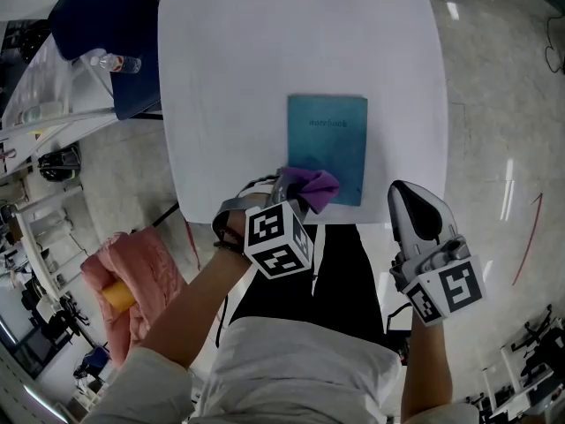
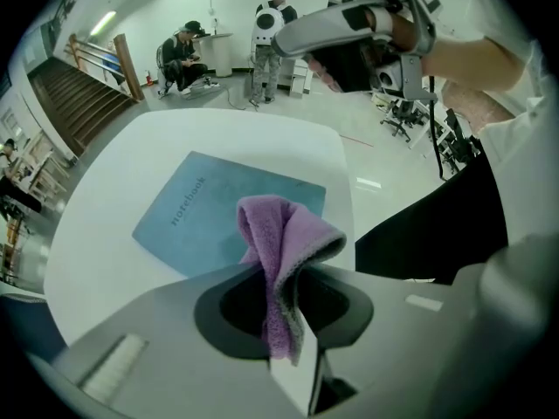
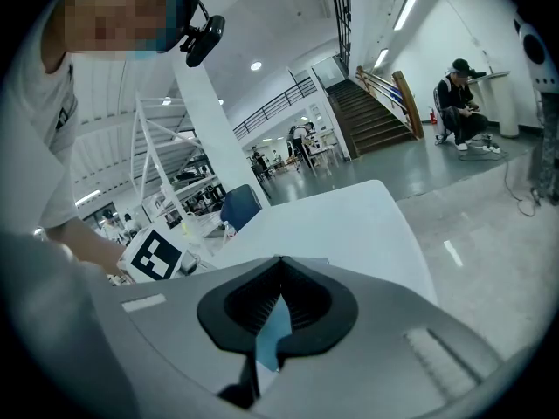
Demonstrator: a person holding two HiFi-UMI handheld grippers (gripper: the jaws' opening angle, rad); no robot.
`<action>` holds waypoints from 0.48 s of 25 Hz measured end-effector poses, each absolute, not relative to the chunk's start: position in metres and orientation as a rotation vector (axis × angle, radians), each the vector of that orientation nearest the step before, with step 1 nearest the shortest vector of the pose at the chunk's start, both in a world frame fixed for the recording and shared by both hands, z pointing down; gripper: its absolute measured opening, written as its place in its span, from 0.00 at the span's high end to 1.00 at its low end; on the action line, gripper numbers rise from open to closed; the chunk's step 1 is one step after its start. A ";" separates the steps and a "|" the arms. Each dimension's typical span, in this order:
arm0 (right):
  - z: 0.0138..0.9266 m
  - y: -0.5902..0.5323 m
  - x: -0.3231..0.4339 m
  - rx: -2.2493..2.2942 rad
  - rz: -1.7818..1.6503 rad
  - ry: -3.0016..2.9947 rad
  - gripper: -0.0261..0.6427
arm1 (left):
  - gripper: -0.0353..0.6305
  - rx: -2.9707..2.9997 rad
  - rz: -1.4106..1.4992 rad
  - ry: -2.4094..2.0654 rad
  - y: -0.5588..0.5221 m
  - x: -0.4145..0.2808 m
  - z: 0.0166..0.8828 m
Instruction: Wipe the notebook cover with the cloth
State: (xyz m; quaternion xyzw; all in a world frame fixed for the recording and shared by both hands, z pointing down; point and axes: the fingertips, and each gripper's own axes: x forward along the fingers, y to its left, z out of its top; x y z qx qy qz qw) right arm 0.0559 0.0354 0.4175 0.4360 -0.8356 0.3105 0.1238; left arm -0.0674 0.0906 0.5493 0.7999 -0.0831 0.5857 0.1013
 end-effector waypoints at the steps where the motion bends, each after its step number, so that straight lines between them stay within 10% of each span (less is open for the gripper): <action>1: 0.417 0.036 0.056 1.271 0.904 -2.437 0.94 | 0.83 2.357 1.728 -0.237 0.093 -0.068 0.549; 12: 0.414 0.042 0.056 1.272 0.901 -2.440 0.94 | 0.83 2.322 1.704 -0.170 0.111 -0.068 0.549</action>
